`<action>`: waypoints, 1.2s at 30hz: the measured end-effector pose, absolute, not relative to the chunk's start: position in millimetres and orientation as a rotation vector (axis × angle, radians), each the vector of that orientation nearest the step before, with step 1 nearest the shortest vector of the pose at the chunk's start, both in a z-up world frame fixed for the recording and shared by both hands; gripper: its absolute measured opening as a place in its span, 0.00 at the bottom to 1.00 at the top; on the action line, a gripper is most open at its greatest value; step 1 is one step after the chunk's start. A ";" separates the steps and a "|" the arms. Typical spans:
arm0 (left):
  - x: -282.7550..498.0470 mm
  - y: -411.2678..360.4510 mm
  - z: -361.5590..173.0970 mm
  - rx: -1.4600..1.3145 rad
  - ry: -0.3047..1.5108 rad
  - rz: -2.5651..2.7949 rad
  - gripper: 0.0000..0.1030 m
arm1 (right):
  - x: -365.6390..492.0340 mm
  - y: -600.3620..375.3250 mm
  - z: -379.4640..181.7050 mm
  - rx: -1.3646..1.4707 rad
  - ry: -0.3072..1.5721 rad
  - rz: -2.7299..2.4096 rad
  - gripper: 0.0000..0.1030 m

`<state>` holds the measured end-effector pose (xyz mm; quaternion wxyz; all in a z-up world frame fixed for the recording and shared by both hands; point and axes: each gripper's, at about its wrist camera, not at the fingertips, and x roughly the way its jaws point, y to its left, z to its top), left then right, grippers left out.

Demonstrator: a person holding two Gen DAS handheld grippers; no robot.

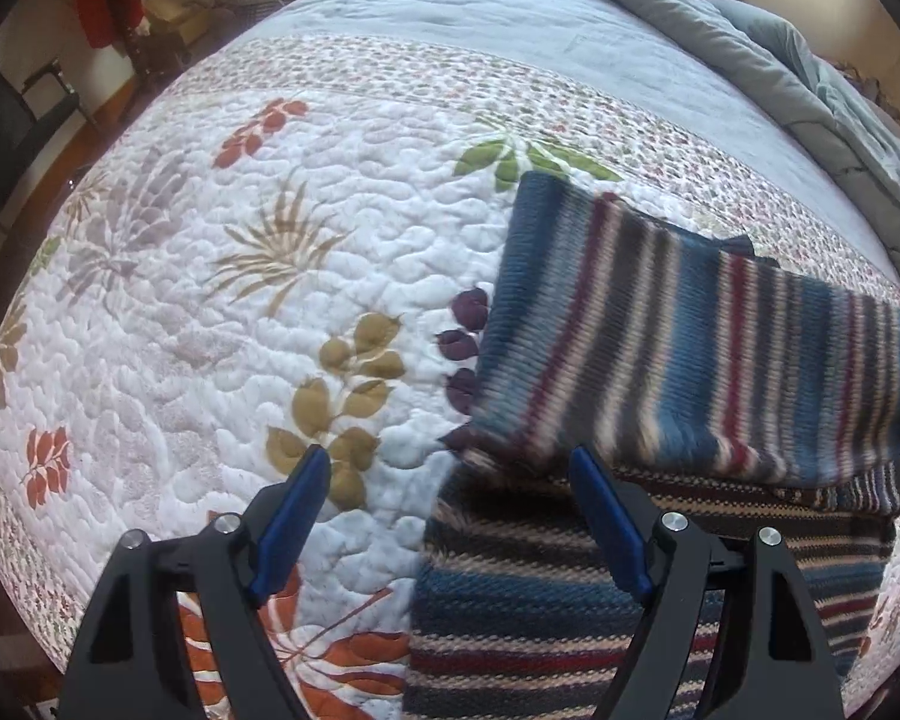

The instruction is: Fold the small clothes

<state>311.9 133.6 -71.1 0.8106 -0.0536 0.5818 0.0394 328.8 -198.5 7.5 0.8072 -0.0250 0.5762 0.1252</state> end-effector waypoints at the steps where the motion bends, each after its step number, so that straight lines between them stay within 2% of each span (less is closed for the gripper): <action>1: 312.9 127.3 -73.4 -0.092 1.242 0.089 0.80 | 331.6 -213.4 6.9 -0.022 1.240 0.250 0.08; 6: 319.5 102.7 -91.4 0.029 1.257 0.099 0.80 | 341.8 -248.7 -22.6 0.028 1.279 0.174 0.08; 10: 329.3 97.0 -111.5 0.109 1.279 0.154 0.85 | 340.2 -243.8 -60.1 0.087 1.317 0.245 0.08; 19: 332.3 93.9 -95.8 0.004 1.274 0.047 0.84 | 334.2 -217.2 -60.7 0.020 1.298 0.239 0.09; 20: 336.4 94.0 -98.2 -0.002 1.282 0.052 0.84 | 335.6 -222.3 -59.5 0.030 1.301 0.221 0.11; 22: 345.1 95.3 -106.5 -0.031 1.302 0.055 0.85 | 339.9 -235.0 -59.9 0.025 1.309 0.158 0.30; 23: 349.5 95.8 -113.3 -0.046 1.327 0.052 0.85 | 341.8 -241.2 -60.6 -0.005 1.321 0.116 0.50; 24: 350.7 95.5 -117.3 -0.051 1.344 0.059 0.86 | 342.3 -247.9 -61.4 -0.038 1.321 0.067 0.55; 30: 345.9 86.9 -120.5 -0.003 1.312 0.107 0.88 | 331.2 -287.9 -55.8 -0.093 1.287 -0.113 0.54; 36: 343.1 78.0 -120.6 0.060 1.288 0.128 0.90 | 324.1 -274.6 -49.1 -0.058 1.216 0.004 0.54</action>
